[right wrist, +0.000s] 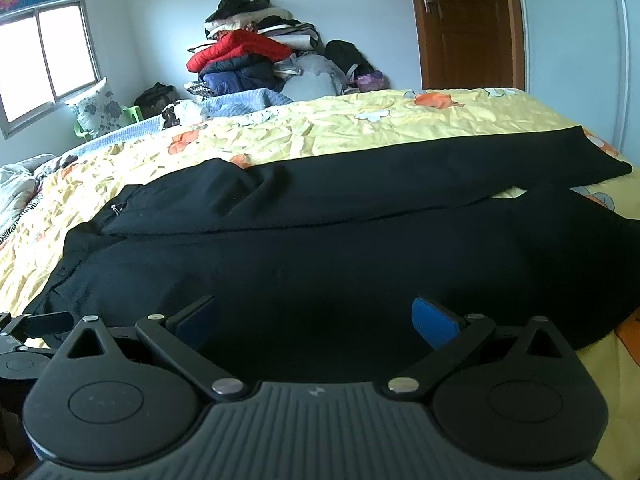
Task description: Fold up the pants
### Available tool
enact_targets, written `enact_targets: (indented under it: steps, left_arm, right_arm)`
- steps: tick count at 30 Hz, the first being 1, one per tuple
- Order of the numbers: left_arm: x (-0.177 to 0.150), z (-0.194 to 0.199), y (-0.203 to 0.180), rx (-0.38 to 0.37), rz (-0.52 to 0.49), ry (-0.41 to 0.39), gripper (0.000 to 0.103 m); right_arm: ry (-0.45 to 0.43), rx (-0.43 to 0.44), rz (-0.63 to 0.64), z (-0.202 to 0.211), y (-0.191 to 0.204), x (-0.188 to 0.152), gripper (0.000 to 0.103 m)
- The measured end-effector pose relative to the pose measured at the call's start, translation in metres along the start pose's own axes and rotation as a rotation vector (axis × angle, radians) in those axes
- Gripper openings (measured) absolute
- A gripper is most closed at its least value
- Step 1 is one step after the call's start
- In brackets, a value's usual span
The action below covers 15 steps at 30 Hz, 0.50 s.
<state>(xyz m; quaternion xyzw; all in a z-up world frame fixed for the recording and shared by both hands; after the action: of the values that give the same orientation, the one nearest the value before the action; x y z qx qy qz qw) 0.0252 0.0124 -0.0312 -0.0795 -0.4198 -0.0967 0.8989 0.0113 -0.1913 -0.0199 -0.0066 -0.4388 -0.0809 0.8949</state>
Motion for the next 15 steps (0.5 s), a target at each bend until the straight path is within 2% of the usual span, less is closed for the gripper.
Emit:
enact_targets:
  steps: [15]
  left_arm:
    - [-0.012,-0.005,0.007,-0.013,0.023,-0.060,0.103]
  right_arm:
    - [0.012,-0.004,0.007,-0.002,0.001,-0.003,0.103]
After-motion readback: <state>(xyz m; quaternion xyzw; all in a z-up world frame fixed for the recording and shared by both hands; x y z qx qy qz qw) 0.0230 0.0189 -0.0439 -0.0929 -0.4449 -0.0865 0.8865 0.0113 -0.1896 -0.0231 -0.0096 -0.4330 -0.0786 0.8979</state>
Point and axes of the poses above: each gripper's, at about its wrist camera, not at the fingertips, and z roughly against the way its jaws point, y to its left, x to its top, the point moved 2 cm from there along -z, roughly the way its jaws point, and after that the axes turned 13 degrees about -x, right-handed, at the moved point
